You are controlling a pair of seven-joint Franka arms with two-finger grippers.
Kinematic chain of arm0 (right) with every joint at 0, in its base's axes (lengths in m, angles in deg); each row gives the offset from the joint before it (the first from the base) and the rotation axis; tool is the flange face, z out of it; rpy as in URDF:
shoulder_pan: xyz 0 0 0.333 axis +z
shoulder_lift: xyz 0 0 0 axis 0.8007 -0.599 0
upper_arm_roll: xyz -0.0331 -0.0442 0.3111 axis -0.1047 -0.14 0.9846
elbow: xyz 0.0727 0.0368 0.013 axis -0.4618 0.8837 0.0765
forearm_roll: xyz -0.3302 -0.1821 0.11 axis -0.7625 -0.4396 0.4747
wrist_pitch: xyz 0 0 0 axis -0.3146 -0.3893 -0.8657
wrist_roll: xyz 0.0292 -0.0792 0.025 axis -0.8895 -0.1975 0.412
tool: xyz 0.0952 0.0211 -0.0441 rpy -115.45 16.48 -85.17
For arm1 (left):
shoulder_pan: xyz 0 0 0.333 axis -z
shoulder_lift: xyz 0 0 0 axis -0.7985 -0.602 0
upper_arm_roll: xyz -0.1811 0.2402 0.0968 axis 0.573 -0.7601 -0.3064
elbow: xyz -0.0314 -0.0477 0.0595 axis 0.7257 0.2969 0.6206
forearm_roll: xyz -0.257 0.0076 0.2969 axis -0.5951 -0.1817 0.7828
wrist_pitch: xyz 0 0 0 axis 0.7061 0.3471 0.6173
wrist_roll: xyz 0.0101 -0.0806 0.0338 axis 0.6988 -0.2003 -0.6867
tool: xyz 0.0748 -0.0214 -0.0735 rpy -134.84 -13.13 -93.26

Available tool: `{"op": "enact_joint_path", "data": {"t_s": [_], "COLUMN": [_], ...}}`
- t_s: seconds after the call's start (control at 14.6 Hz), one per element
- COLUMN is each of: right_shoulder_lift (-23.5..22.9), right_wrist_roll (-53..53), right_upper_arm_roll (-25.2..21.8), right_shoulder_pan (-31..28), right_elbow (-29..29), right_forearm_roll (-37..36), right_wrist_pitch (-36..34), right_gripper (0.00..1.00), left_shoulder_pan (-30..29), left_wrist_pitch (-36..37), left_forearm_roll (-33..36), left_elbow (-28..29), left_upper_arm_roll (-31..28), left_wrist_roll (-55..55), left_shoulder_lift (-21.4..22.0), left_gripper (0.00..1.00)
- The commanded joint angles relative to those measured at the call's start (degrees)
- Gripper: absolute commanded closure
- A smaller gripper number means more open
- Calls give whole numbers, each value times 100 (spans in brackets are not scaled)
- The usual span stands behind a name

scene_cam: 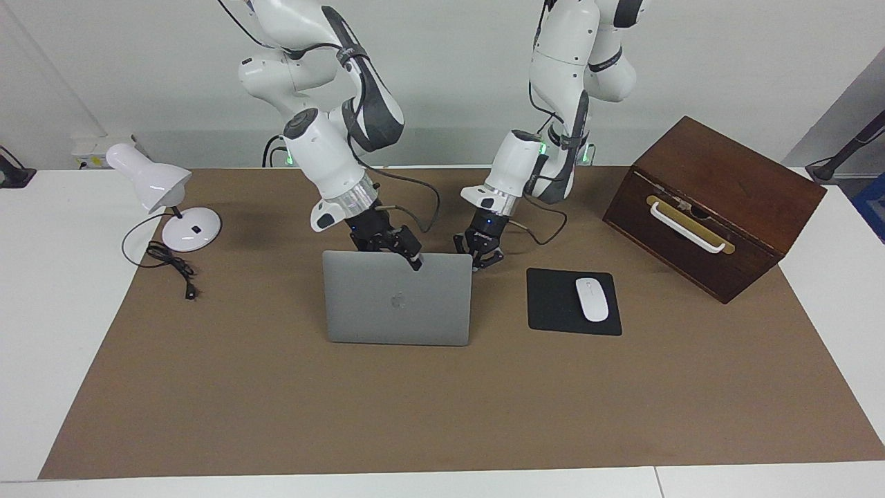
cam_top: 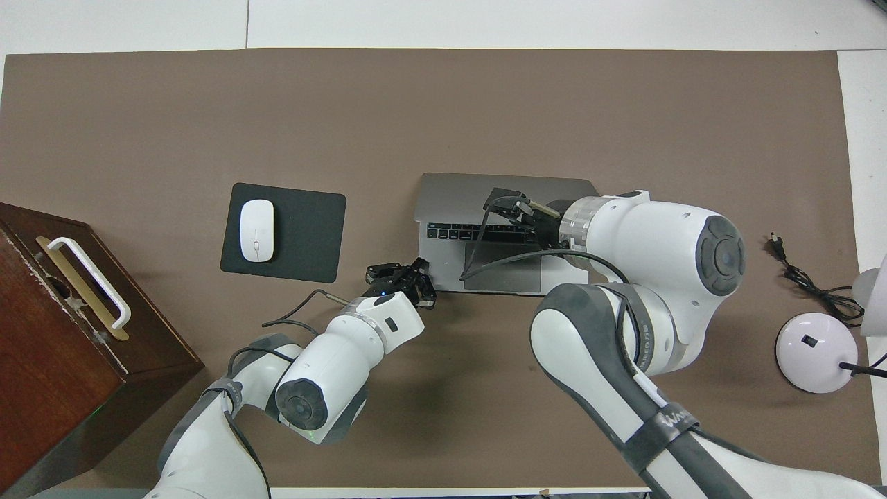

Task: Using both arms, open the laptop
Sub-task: 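Lift the laptop lid upward with the right gripper, then push the lid farther open with the right gripper, away from the robot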

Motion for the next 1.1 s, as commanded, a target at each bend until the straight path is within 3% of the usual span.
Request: {"op": "enact_joint_path", "data": {"t_s": [0.0, 0.27, 1.03], "right_shoulder_lift": [-273, -309, -458], "right_wrist_roll": [-82, -90, -328], "right_upper_arm_roll": [12, 21, 12], "right_shoulder_pan": [-177, -352, -458], "right_elbow": [-349, -586, -1351], "right_forearm_roll": [-388, -1021, -1399], "right_wrist_pitch": [-241, -619, -1428], "right_gripper": [0, 0, 0], "left_shoulder_pan": [187, 187, 205], "left_wrist_pitch": [-91, -91, -91], "left_forearm_roll": [-99, -99, -107], "left_elbow": [-227, -227, -227], "left_upper_arm_roll": [14, 23, 23], "left_wrist_roll": [41, 41, 41], "left_shoulder_lift": [-290, -290, -298], "left_gripper": [100, 100, 100]}}
